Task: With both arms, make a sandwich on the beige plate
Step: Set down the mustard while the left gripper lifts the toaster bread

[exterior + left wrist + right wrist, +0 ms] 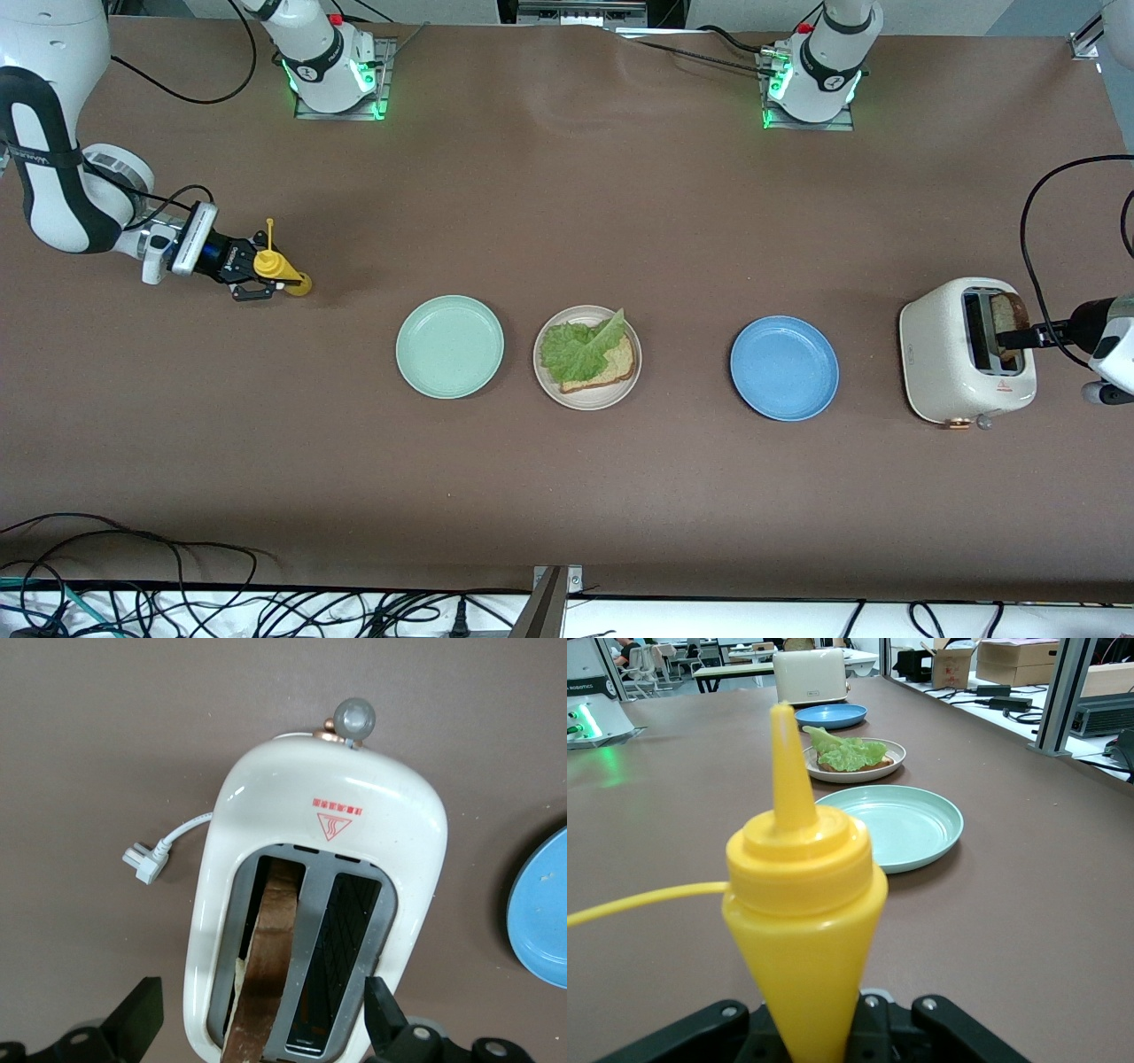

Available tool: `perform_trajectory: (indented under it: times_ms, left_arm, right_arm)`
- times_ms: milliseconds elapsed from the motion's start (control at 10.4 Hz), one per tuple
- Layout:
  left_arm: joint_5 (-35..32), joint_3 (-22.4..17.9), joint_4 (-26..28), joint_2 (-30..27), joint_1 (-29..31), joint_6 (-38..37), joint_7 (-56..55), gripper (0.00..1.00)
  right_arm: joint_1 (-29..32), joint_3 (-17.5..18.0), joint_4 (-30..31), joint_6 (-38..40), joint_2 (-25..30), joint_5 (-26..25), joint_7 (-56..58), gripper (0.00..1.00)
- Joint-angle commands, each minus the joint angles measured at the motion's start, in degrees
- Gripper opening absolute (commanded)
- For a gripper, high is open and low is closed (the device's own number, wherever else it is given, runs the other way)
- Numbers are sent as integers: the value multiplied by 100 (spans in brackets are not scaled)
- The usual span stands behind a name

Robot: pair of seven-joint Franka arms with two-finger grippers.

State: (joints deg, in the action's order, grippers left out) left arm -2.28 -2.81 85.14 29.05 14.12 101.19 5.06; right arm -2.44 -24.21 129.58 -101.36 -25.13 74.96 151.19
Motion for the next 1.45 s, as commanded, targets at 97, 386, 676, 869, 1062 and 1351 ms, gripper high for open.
perform_trajectory:
  times_ms: [97, 386, 676, 869, 1062, 1351]
  left_arm:
    - [-124, 79, 90, -5, 205, -55, 101, 78]
    - [-115, 88, 161, -5, 214, -64, 83, 52]
    - [-124, 88, 135, -5, 179, -143, 14, 18]
    - [-133, 96, 65, -5, 135, -257, 13, 0]
    - [-124, 114, -5, -75, 178, -388, 57, 0]
    - [-124, 184, -637, -312, 126, -1291, 57, 0]
  right_arm:
    - [156, 4, -3, 363, -378, 397, 375, 0]
    - [174, 21, -12, 486, -615, 695, 657, 0]
    - [174, 30, -12, 486, -616, 695, 648, 19]
    - [174, 30, -21, 486, -616, 695, 604, 53]
    - [174, 39, -21, 477, -616, 695, 569, 77]
    - [340, 30, -29, 486, -616, 582, 552, 89]
